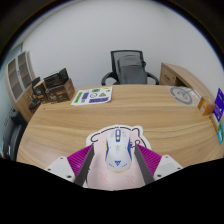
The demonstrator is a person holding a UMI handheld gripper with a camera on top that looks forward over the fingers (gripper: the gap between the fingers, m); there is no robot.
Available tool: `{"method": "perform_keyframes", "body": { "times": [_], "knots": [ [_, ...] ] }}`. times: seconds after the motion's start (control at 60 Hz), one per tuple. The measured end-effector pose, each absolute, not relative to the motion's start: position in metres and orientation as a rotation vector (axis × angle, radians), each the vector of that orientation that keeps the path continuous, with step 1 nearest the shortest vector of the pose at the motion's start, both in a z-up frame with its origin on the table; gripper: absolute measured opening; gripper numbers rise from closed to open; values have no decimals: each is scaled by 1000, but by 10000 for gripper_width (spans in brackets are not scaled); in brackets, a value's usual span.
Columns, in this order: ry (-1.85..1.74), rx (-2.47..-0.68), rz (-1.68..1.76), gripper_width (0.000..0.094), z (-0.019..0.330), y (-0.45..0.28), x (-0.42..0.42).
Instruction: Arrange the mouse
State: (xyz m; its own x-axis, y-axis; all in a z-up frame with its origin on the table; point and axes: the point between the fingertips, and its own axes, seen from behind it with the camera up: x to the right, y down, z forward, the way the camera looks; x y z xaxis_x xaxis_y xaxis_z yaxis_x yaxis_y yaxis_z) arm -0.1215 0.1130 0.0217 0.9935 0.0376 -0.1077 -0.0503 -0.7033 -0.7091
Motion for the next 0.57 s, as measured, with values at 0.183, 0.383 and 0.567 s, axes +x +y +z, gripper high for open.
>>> {"method": "perform_keyframes", "body": {
  "times": [0.183, 0.383, 0.567],
  "knots": [
    [48, -2294, 116, 835, 66, 47, -130],
    [115, -2246, 190, 833, 103, -29, -136],
    [175, -2176, 304, 830, 139, -102, -135]
  ]
}}
